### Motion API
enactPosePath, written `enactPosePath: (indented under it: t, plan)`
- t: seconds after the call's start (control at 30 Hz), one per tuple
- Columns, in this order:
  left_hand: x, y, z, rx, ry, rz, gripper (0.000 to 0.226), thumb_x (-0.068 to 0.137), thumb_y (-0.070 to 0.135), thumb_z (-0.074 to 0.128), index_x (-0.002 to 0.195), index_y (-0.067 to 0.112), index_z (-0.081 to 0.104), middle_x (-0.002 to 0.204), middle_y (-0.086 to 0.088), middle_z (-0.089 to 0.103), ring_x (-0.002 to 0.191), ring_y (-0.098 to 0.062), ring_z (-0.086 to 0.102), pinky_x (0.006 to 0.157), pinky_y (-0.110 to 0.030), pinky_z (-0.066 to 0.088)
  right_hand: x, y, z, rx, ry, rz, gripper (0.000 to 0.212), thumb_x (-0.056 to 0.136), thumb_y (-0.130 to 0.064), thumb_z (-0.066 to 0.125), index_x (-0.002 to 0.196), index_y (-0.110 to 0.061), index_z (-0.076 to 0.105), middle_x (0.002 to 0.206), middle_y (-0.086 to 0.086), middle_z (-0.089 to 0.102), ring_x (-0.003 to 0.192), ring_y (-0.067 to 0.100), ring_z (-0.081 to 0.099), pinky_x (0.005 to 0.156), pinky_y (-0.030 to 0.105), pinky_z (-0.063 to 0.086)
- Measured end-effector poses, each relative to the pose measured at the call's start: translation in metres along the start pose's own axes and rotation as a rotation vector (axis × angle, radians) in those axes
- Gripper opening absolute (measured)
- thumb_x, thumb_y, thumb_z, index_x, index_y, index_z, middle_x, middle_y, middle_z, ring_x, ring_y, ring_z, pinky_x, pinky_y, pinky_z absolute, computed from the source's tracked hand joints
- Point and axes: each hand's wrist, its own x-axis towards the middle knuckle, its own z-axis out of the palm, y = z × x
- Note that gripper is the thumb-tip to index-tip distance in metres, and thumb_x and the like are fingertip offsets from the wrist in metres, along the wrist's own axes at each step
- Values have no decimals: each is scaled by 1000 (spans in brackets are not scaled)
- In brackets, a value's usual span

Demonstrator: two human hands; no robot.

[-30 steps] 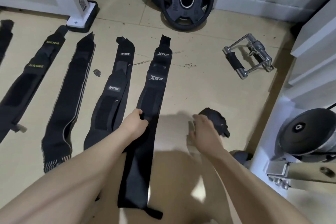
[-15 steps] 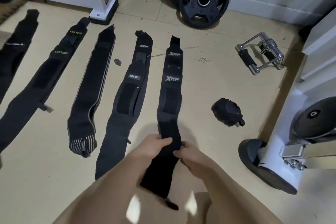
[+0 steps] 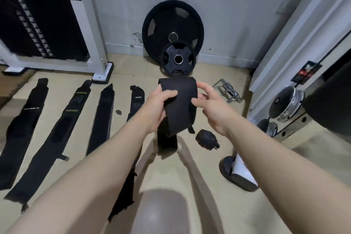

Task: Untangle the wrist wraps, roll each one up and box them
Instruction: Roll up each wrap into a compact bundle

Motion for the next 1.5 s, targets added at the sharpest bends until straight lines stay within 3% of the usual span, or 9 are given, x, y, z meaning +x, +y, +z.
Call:
enactPosePath:
  t: [0.37, 0.53, 0.63, 0.77, 0.9, 1.03, 1.1, 1.27, 1.5]
  plan:
    - [-40, 91, 51, 177, 57, 281, 31, 91, 4, 51, 119, 16, 56, 112, -4, 67, 100, -19, 65, 75, -27, 53, -26, -96, -11, -16, -90, -190, 22, 97, -17, 52, 119, -19, 51, 117, 5, 64, 103, 23, 65, 83, 40, 56]
    - [-55, 125, 79, 85, 130, 347, 12, 98, 17, 50, 101, 14, 61, 90, 1, 71, 78, -11, 70, 64, -25, 55, -34, -127, -13, -39, -112, -273, 5, 100, -21, 47, 101, -19, 51, 90, -3, 61, 65, 3, 61, 51, 18, 47]
    - [-59, 123, 87, -8, 159, 391, 13, 98, 12, 48, 101, 13, 61, 83, 3, 72, 73, -8, 70, 59, -21, 54, -32, -124, -21, -58, -130, -314, 6, 100, -17, 47, 99, -21, 52, 94, -4, 61, 76, 8, 62, 55, 20, 48]
    - [-46, 64, 61, -5, 335, 105, 22, 97, 35, 50, 105, 21, 64, 82, 9, 73, 71, -8, 68, 58, -21, 51, -18, -64, -31, -299, -145, -104, 14, 89, -25, 58, 89, -16, 47, 87, 4, 54, 79, 22, 51, 72, 33, 40]
    - [-24, -46, 30, 130, 471, -328, 13, 96, 18, 55, 91, 8, 62, 80, -6, 65, 59, -15, 58, 47, -20, 46, 1, 28, -31, -479, -75, 94, 30, 92, -25, 58, 74, -16, 37, 73, 6, 40, 65, 19, 37, 57, 29, 26]
    - [-23, -124, 19, 435, 463, -584, 15, 97, 17, 52, 83, 10, 51, 81, -9, 55, 64, -17, 47, 66, -28, 41, 14, 104, -26, -693, -92, 87, 14, 92, -18, 57, 83, -12, 49, 81, 6, 51, 77, 21, 47, 61, 29, 33]
    - [-27, -139, 18, 488, 456, -609, 22, 99, 23, 50, 79, 14, 46, 76, -3, 48, 66, -14, 44, 68, -28, 42, 18, 125, -29, -919, -148, 38, 8, 92, -19, 55, 93, -11, 55, 91, 5, 58, 86, 25, 53, 67, 30, 40]
    - [-25, -150, 24, -89, 389, -744, 51, 98, 54, 36, 90, 5, 48, 79, -15, 58, 70, -28, 59, 73, -42, 52, 17, 137, -29, -1314, -316, -152, 19, 91, -22, 53, 110, -18, 57, 111, 10, 61, 102, 31, 57, 70, 31, 40]
    - [-1, -159, 29, -208, 326, -679, 32, 94, 34, 54, 74, 9, 61, 54, -5, 60, 51, -19, 60, 52, -24, 49, 9, 116, -19, -1025, -719, 74, 19, 90, -3, 47, 74, -13, 49, 74, 2, 49, 65, 15, 44, 54, 22, 30]
